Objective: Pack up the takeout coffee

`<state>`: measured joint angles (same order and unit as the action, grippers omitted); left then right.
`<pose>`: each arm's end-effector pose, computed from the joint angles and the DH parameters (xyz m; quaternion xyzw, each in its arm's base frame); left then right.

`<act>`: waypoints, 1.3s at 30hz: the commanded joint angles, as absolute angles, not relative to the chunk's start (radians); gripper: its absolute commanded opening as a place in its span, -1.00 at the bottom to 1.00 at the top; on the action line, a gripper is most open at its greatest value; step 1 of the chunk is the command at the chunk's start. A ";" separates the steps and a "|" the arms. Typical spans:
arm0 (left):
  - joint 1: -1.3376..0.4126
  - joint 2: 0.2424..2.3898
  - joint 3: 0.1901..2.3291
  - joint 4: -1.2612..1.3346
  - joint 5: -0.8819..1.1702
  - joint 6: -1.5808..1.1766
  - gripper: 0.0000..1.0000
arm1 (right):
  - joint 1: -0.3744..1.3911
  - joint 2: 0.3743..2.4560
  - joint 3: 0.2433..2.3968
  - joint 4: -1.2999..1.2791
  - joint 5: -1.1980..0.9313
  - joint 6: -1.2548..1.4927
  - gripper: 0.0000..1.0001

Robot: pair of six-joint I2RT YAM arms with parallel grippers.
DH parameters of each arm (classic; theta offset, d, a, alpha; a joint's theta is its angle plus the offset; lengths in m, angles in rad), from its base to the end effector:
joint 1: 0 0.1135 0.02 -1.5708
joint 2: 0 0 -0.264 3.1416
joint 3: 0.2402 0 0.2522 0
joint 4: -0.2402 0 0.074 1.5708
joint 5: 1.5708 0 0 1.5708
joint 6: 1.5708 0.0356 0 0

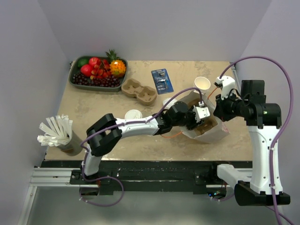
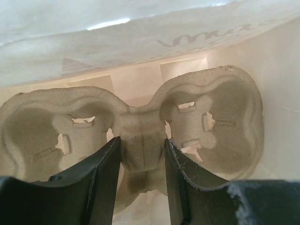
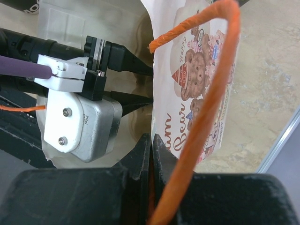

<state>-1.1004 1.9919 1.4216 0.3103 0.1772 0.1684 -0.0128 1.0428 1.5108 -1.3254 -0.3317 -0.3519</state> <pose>0.2083 -0.4235 0.2447 0.5115 0.6041 -0.3354 0.5108 0.1491 0.0097 0.4242 -0.2128 0.9012 0.0897 0.3667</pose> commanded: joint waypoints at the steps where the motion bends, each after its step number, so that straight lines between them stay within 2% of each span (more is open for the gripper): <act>1: -1.112 2.006 1.483 0.275 0.161 0.173 -1.00 | -0.008 1.032 1.571 -1.290 -0.354 -0.345 -1.00; 15: -1.126 2.120 1.585 0.226 0.121 0.161 -1.00 | -0.008 1.017 1.572 -1.278 -0.268 -0.364 -1.00; 22: -1.138 2.143 1.554 0.330 0.092 0.149 -1.00 | -0.008 0.994 1.525 -1.273 -0.213 -0.373 -1.00; 39: -1.152 2.206 1.565 0.580 0.052 0.034 -1.00 | -0.008 0.977 1.473 -1.273 -0.351 -0.348 -1.00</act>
<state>-1.1450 2.1830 1.5391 0.4389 0.0811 0.0795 -0.0135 0.9874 1.4582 -1.3006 -0.2550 -0.3611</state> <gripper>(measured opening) 0.448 0.018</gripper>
